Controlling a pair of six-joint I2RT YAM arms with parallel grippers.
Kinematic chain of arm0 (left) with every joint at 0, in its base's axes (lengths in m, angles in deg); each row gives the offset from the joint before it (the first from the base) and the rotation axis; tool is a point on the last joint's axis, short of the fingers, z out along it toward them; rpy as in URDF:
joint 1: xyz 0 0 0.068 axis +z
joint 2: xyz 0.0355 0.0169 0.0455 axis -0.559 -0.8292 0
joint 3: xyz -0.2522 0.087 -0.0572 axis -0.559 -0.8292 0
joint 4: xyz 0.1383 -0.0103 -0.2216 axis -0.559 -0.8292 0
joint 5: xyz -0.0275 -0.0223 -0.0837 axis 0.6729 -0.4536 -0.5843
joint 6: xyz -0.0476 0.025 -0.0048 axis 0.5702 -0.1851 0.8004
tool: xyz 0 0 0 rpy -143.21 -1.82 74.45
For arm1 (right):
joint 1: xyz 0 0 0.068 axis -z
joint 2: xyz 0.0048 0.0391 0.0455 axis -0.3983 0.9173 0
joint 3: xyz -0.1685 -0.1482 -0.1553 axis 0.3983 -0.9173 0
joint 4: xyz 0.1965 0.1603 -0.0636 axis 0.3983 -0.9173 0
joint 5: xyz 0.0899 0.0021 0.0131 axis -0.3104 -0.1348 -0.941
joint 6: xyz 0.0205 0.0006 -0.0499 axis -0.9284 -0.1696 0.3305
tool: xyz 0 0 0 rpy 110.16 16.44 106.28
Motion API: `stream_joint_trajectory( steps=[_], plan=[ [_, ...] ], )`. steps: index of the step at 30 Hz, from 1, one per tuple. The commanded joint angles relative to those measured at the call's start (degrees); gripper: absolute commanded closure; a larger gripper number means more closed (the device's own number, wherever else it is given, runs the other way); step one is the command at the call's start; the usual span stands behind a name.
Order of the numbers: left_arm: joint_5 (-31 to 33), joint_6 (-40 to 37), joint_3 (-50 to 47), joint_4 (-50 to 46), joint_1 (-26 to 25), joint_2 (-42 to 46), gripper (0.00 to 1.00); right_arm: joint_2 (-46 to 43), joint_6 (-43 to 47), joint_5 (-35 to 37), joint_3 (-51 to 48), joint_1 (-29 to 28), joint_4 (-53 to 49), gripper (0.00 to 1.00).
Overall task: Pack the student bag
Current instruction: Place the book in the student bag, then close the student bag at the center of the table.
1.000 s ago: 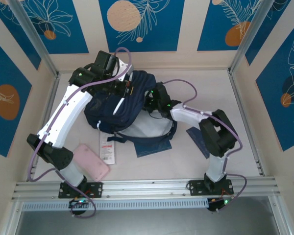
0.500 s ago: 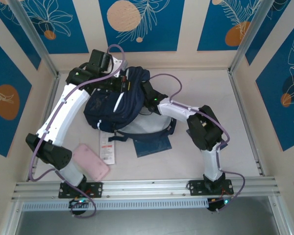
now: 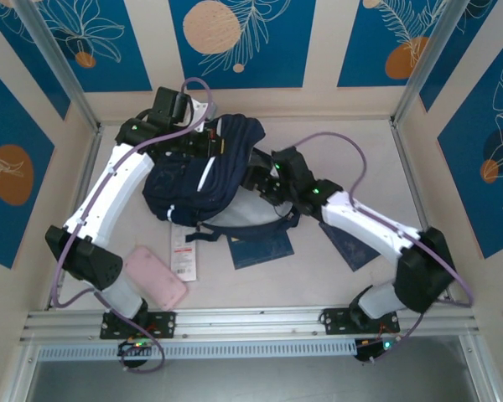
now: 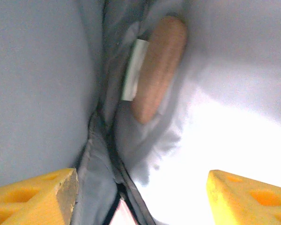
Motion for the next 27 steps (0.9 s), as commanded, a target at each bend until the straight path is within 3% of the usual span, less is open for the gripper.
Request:
stream_joint_trajectory(
  steps=[1,8,13,16,20,24,25,27],
  plan=[
    [-3.3,2.0,-0.3,6.0,0.8,-2.1,0.98,-10.0,-1.0,8.6,-8.9,0.3,-5.6,0.29],
    [-6.0,5.5,-3.7,10.7,0.0,-5.8,0.84,-27.7,3.4,17.7,-18.6,0.3,-13.9,0.29],
    [-7.6,6.8,-6.2,13.4,-2.1,-6.2,0.46,-35.3,6.0,20.4,-21.1,0.4,-17.5,0.29],
    [-5.6,7.5,-7.2,13.4,-2.2,-3.5,0.33,-36.0,6.5,20.7,-21.1,0.5,-18.8,0.29],
    [4.3,7.8,-7.5,9.6,-2.7,4.3,0.28,-34.9,8.1,20.1,-20.0,0.0,-19.2,0.30],
    [14.3,9.3,-12.3,5.9,-3.5,16.4,0.13,-33.3,10.3,20.0,-18.7,-1.6,-19.3,0.30],
    [17.2,9.9,-13.1,3.3,-3.5,18.7,0.04,-32.8,10.6,20.1,-18.3,-2.0,-19.4,0.30],
    [23.9,13.8,-15.4,-2.5,-3.4,22.6,0.00,-31.9,11.1,20.3,-17.7,-3.4,-19.6,0.30]
  ],
)
